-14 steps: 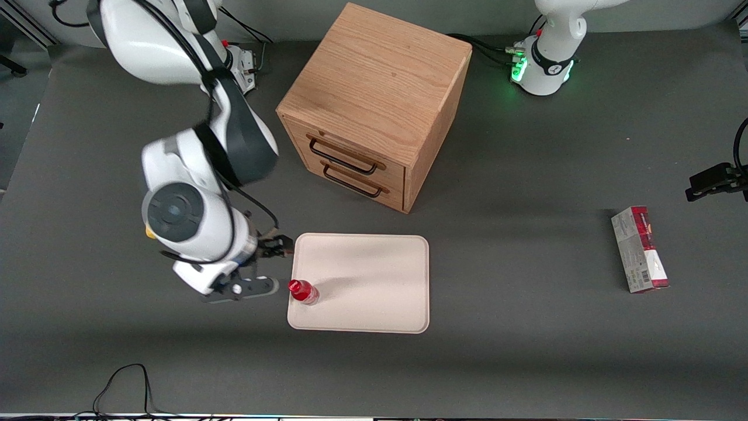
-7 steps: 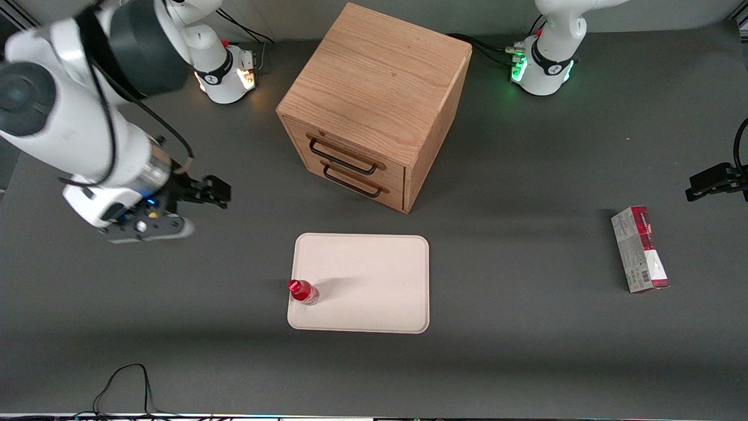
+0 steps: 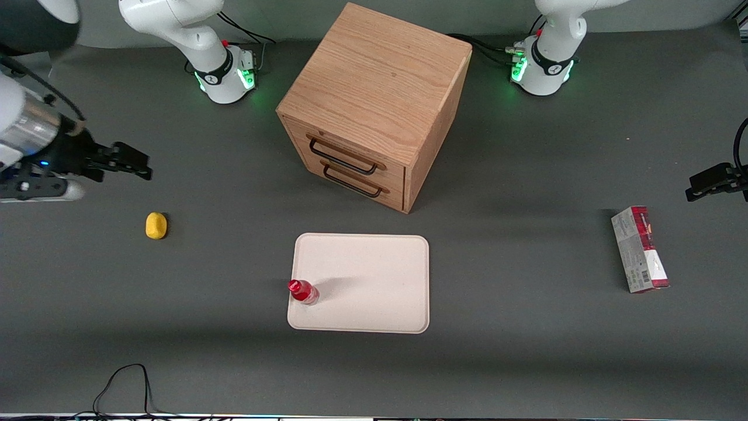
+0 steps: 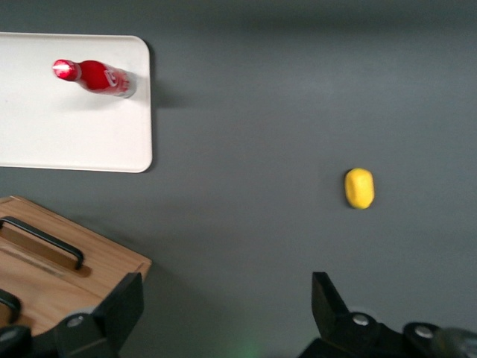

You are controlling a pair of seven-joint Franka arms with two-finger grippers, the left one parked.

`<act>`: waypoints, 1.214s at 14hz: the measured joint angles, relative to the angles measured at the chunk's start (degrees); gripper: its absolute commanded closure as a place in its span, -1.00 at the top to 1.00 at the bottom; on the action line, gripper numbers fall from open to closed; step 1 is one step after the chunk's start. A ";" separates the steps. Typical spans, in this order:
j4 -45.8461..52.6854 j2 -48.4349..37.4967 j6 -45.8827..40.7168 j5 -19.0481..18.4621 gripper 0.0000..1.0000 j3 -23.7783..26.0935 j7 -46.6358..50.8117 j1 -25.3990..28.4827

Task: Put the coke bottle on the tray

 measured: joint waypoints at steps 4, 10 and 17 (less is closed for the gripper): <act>-2.21 -1.71 2.24 0.00 1.00 3.93 -6.20 -9.66; -2.60 -2.58 -0.35 -0.96 1.00 3.56 -6.36 -10.17; -5.53 -5.61 -1.50 -0.99 1.00 7.09 -6.36 -12.95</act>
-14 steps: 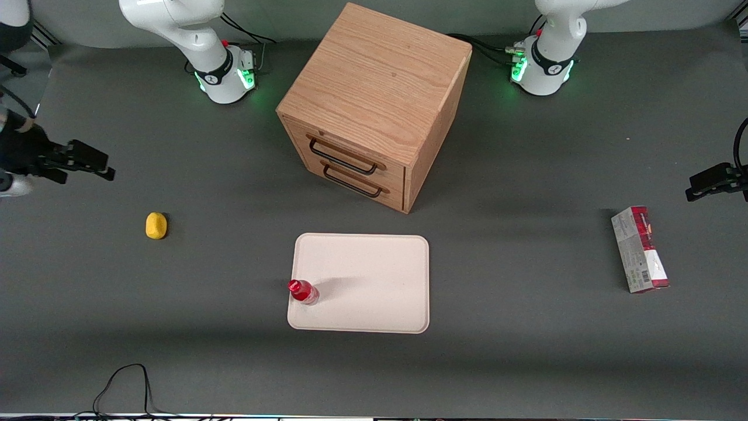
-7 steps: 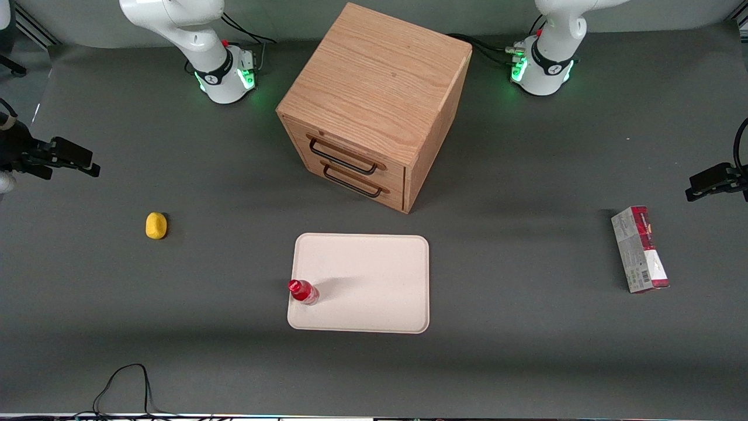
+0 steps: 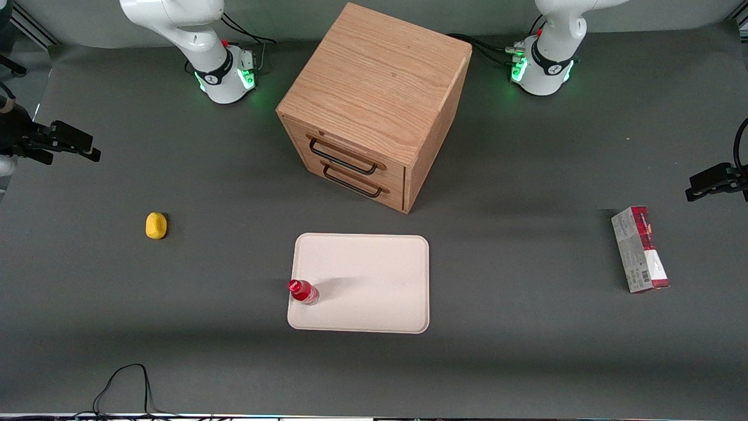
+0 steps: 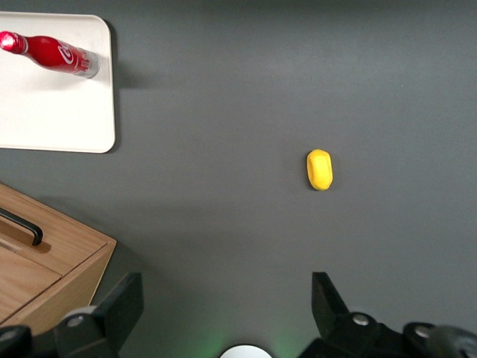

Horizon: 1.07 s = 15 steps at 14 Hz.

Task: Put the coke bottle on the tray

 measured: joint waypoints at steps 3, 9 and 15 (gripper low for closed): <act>-0.03 -0.02 0.00 -0.01 1.00 0.08 0.00 0.54; -0.03 -0.02 0.05 -0.82 1.00 -1.11 0.00 1.05; -0.03 -0.02 0.73 -2.79 1.00 -1.11 0.00 1.26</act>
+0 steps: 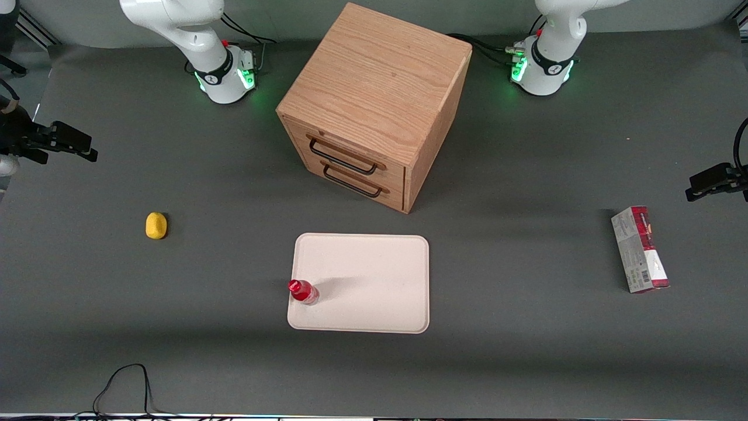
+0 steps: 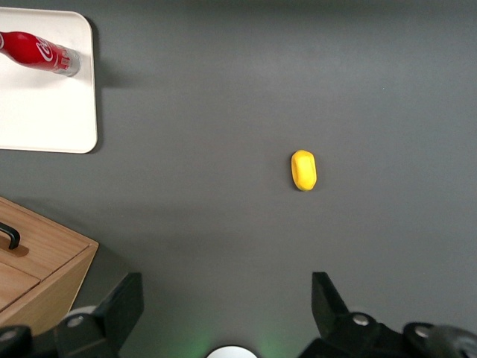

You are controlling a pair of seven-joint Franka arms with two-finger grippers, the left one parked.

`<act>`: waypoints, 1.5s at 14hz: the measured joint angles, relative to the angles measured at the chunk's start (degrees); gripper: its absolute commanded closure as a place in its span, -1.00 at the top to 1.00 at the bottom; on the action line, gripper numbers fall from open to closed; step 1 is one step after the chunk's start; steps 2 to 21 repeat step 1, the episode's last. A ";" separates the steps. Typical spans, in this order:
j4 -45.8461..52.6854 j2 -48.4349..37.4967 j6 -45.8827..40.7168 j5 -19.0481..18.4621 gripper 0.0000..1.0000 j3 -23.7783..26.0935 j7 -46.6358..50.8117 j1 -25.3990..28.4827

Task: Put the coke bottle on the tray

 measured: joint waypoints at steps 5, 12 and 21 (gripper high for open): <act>0.00 0.00 0.35 -0.01 1.00 0.00 0.00 0.00; 0.00 0.00 0.35 -0.01 1.00 0.00 0.00 0.00; 0.00 0.00 0.35 -0.01 1.00 0.00 0.00 0.00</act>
